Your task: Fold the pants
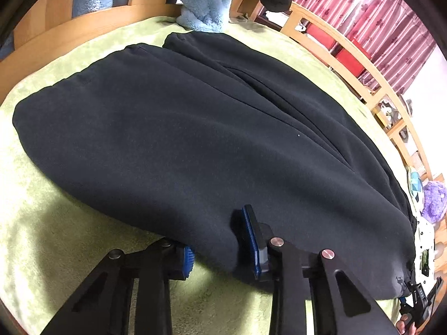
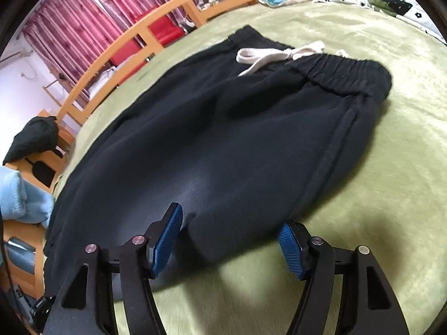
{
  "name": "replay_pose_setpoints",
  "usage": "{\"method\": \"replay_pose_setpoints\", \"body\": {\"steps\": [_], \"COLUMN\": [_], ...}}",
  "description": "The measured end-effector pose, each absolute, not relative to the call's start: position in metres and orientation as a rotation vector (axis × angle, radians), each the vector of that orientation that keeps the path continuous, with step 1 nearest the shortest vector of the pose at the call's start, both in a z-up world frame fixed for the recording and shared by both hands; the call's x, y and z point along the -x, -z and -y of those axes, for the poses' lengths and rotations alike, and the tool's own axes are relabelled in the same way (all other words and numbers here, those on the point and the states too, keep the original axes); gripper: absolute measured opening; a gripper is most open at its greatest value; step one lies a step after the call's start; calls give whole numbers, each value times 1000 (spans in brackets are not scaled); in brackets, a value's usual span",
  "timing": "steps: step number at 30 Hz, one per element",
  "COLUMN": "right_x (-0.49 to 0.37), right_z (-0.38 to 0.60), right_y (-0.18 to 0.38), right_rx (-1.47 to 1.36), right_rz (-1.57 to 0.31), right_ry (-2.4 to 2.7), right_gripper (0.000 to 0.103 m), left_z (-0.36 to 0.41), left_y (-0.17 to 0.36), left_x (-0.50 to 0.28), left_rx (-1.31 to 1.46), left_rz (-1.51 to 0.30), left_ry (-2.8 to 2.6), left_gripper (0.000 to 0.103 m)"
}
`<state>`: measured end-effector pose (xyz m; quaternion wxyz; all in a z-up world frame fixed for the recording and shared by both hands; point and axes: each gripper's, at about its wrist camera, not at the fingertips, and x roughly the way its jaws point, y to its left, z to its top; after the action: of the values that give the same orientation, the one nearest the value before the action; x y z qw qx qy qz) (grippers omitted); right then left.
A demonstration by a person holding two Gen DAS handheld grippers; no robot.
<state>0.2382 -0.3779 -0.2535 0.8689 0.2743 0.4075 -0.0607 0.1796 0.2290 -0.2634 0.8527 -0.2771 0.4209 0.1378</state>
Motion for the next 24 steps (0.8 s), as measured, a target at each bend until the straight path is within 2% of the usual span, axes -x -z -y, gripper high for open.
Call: {"method": "replay_pose_setpoints", "body": {"steps": [1, 3, 4, 5, 7, 8, 9, 24], "right_x": [-242, -249, -251, -253, -250, -248, -246, -152], "right_z": [377, 375, 376, 378, 380, 379, 377, 397], "right_y": [254, 254, 255, 256, 255, 254, 250, 187], "right_rx": [-574, -564, -564, -585, -620, -619, -597, -554], "right_rz": [-845, -834, -840, -845, -819, -815, -811, -724], "right_ry": [132, 165, 169, 156, 150, 151, 163, 132], "right_gripper": [67, 50, 29, 22, 16, 14, 14, 10], "left_z": [-230, -233, -236, -237, -238, -236, -235, -226], "left_y": [263, 266, 266, 266, 265, 263, 261, 186], "left_x": [-181, -186, -188, -190, -194, -196, -197, -127], "left_rx": [593, 631, 651, 663, 672, 648, 618, 569], "left_rz": [-889, -911, -917, -918, -914, -912, -914, -771], "left_ry": [-293, -294, -293, -292, -290, -290, -295, -154], "left_gripper": [29, 29, 29, 29, 28, 17, 13, 9]}}
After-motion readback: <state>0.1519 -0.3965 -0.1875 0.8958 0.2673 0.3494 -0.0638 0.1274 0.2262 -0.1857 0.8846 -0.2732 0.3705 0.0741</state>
